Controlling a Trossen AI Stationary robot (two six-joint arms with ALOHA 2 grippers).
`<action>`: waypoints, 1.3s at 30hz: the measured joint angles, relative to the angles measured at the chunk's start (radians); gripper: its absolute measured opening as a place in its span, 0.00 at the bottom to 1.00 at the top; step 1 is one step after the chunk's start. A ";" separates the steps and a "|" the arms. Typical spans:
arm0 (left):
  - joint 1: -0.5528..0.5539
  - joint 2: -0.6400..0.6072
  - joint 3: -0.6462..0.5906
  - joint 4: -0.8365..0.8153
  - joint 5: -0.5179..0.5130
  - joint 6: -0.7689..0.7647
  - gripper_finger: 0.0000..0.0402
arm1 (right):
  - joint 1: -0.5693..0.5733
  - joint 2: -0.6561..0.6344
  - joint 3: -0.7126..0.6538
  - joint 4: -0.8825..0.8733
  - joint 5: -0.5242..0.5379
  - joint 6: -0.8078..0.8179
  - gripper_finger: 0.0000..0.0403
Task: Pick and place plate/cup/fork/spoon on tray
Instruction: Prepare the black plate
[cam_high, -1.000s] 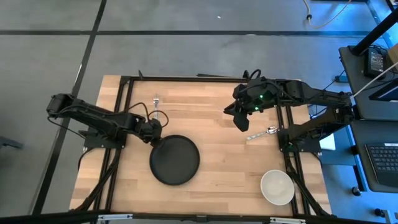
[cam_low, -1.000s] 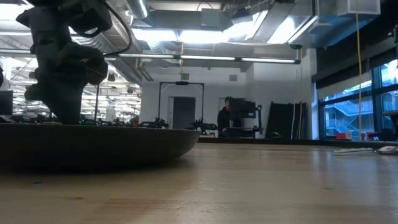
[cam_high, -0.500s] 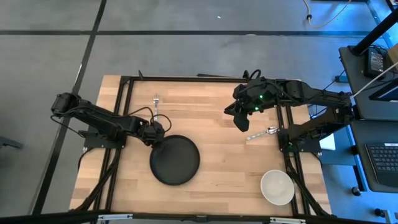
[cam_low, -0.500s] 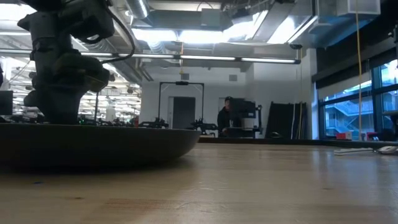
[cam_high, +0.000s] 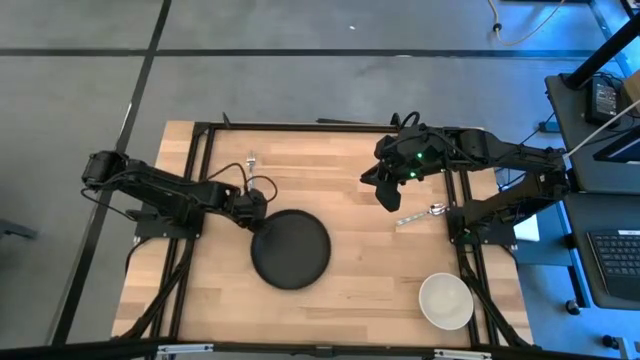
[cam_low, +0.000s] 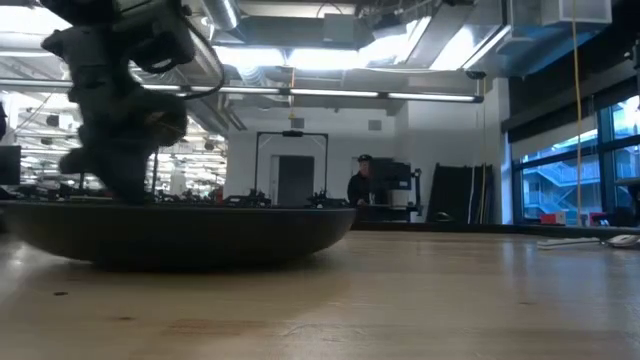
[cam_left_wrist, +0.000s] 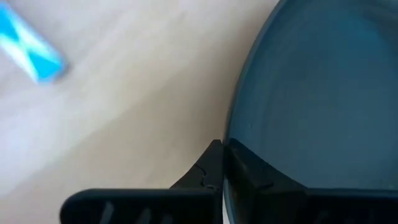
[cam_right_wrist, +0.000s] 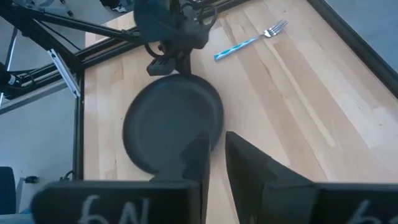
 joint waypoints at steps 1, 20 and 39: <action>0.017 0.000 0.000 0.018 -0.003 0.009 0.01 | 0.000 0.000 0.000 0.000 0.000 0.000 0.13; 0.243 0.046 0.002 0.248 0.057 0.048 0.00 | 0.000 0.000 0.000 0.000 0.027 -0.004 0.13; 0.170 0.324 0.224 0.119 0.034 0.053 0.01 | 0.000 0.000 0.000 0.000 0.027 0.002 0.13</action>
